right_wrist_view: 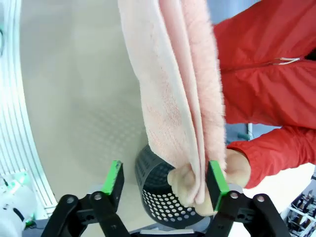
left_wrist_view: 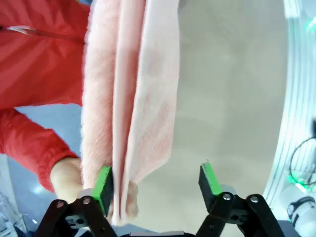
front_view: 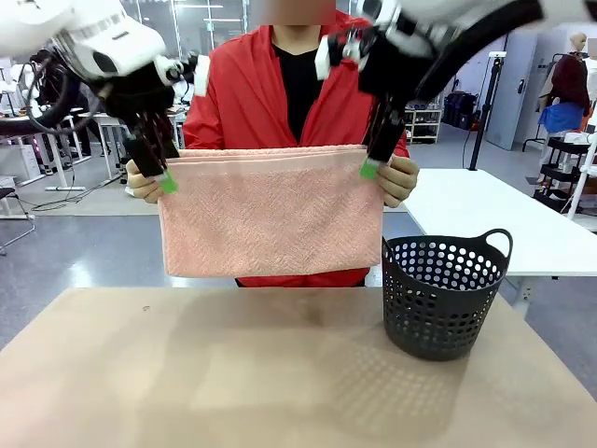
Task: Fold the towel.
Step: Release the end of the 100 cm Hotel Towel you were holding, then pick up the 100 cm Hotel Towel and place it on the left side of the table.
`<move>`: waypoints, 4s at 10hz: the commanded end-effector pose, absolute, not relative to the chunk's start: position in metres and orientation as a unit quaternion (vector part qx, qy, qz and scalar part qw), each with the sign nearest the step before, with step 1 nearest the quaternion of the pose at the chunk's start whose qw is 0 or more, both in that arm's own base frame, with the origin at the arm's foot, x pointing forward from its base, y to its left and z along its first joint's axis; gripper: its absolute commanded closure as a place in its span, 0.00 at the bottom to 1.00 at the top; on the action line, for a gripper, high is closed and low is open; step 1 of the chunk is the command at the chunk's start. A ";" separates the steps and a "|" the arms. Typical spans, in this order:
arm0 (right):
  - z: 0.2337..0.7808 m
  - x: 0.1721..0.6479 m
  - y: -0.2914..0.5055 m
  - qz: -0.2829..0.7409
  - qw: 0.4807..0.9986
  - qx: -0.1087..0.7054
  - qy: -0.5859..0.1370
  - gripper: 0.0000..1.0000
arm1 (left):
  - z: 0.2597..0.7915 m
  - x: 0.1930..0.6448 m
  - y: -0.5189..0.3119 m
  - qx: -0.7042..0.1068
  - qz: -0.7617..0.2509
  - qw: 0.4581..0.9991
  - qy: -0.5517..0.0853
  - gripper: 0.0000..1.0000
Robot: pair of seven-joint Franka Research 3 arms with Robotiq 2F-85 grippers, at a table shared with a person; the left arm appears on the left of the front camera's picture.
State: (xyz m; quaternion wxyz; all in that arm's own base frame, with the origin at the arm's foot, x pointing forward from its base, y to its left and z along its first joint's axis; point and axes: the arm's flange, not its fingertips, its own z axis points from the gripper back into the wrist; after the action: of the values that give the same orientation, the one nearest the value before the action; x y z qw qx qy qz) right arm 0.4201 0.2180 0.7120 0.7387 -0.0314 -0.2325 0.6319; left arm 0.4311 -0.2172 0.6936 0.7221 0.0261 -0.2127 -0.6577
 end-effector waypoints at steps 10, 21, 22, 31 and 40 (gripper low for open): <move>0.772 0.351 0.050 0.310 0.889 0.031 -0.336 0.00 | 0.758 0.355 -0.014 -0.060 -0.354 0.879 -0.314 0.00; 0.778 0.352 0.039 0.336 0.879 0.039 -0.337 0.00 | 0.762 0.358 0.004 -0.070 -0.374 0.872 -0.308 0.00; 0.778 0.352 0.039 0.336 0.879 0.039 -0.337 0.00 | 0.762 0.358 0.004 -0.070 -0.374 0.872 -0.308 0.00; 0.778 0.352 0.039 0.336 0.879 0.039 -0.337 0.00 | 0.762 0.358 0.004 -0.070 -0.374 0.872 -0.308 0.00; 0.778 0.352 0.039 0.336 0.879 0.039 -0.337 0.00 | 0.762 0.358 0.004 -0.070 -0.374 0.872 -0.308 0.00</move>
State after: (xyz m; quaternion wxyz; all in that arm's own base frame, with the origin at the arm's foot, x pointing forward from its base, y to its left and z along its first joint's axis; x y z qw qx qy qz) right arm 0.3517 0.0414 0.7779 0.8802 0.0425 -0.3370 0.3314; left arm 0.3579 0.0026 0.7610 0.8746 -0.0734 -0.3080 -0.3671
